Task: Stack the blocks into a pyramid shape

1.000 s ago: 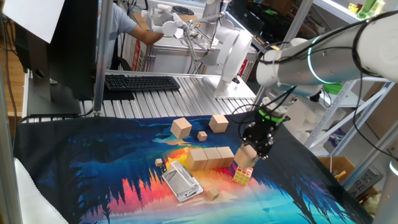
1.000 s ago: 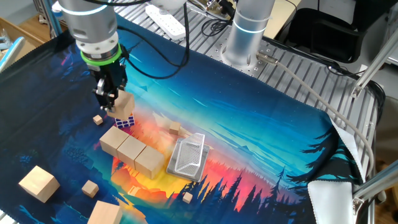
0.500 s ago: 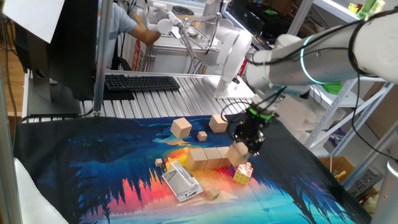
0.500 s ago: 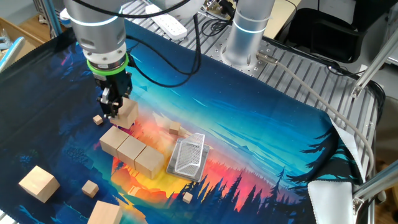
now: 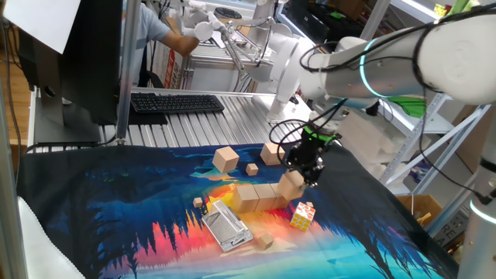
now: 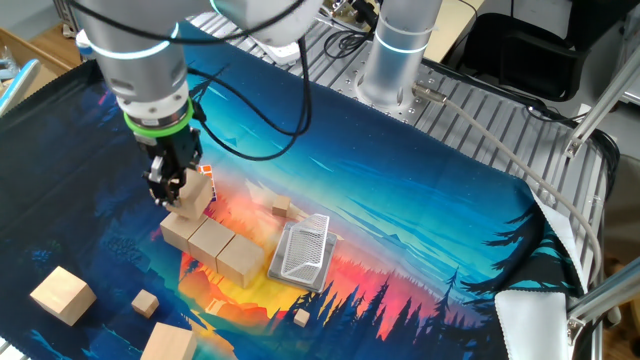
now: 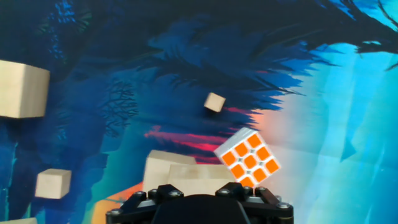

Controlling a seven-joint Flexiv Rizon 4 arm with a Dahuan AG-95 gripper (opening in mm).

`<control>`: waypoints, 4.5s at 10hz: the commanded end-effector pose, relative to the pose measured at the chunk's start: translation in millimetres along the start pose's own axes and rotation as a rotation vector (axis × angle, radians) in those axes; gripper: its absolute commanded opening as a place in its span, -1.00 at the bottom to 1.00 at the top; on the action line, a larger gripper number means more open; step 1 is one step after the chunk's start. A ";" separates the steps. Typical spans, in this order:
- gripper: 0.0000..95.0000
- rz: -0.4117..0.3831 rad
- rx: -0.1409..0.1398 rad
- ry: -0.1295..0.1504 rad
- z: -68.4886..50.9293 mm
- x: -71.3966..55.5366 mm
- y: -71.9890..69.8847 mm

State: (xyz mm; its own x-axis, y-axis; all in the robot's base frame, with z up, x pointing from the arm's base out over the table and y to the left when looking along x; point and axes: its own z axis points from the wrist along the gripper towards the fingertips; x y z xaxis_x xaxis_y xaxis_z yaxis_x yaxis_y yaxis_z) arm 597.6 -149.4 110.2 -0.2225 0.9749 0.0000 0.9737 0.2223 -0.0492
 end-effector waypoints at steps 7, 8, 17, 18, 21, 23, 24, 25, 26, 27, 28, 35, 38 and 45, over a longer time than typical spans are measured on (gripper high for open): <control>-1.00 -0.065 -0.005 0.009 -1.9 -0.2 -2.6; -1.00 -0.083 -0.018 0.012 -1.9 -0.2 -2.6; -1.00 -0.116 -0.017 0.028 -1.9 0.0 -2.6; -1.00 -0.108 -0.019 0.036 -1.8 0.2 -2.4; -1.00 -0.086 -0.025 0.042 -0.4 4.8 -2.8; -1.00 -0.063 -0.030 0.039 -1.1 9.8 0.2; -1.00 -0.035 -0.029 0.041 -0.1 13.3 4.1; -1.00 -0.015 -0.027 0.036 1.2 17.7 8.9; -1.00 -0.003 -0.026 0.036 2.9 19.3 11.7; -1.00 0.016 -0.026 0.032 7.3 22.0 17.8; -1.00 0.023 -0.026 0.018 10.5 24.0 21.9; -1.00 0.058 -0.024 0.021 13.8 27.7 27.5; -1.00 0.074 -0.025 0.026 14.0 27.6 27.6; -1.00 0.098 -0.028 0.037 17.7 27.9 29.9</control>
State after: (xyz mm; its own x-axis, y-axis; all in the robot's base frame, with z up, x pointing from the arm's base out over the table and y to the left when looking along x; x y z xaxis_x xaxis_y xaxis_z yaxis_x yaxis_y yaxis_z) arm 619.3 -115.7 92.1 -0.1251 0.9916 0.0327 0.9917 0.1260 -0.0250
